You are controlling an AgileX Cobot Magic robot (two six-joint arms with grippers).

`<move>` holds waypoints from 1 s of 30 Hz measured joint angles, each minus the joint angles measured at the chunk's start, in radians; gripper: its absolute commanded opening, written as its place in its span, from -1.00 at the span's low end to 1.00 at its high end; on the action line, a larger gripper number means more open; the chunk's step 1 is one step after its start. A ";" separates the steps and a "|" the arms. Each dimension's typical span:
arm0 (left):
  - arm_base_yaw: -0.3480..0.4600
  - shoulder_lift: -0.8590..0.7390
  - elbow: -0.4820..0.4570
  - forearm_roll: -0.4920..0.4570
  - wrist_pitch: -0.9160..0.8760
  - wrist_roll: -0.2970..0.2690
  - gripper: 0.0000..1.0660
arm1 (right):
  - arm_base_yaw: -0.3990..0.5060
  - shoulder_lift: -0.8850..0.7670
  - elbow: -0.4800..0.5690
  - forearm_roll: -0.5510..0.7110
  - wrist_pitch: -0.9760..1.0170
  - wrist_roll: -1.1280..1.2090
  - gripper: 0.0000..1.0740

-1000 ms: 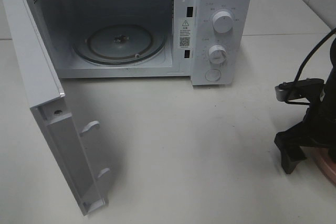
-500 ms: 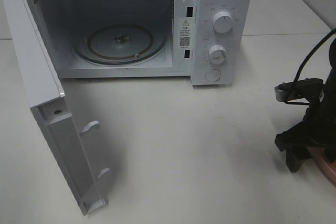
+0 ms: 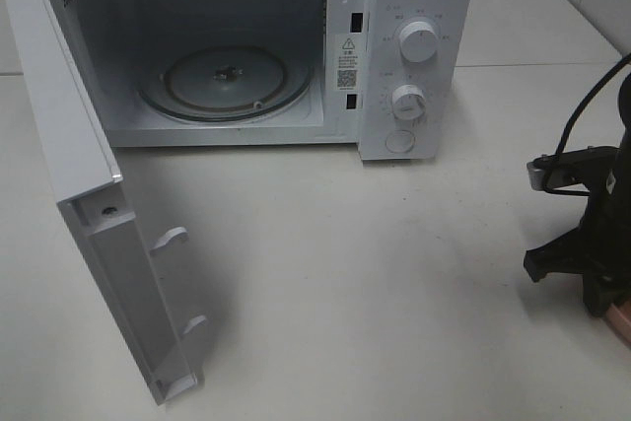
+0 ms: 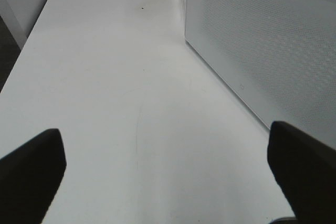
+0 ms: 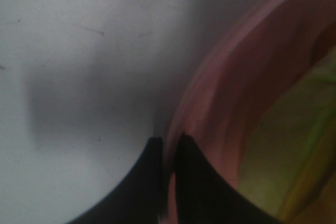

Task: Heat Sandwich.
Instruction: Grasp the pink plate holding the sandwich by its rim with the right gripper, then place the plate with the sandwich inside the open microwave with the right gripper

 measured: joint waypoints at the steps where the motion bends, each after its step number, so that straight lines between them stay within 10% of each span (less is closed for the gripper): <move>1: 0.000 0.000 0.000 0.000 0.000 0.000 0.90 | 0.000 0.000 0.000 0.000 0.000 0.000 -0.99; 30: 0.000 0.000 0.000 0.000 0.000 0.000 0.90 | 0.020 0.000 0.000 -0.070 0.033 0.079 -0.99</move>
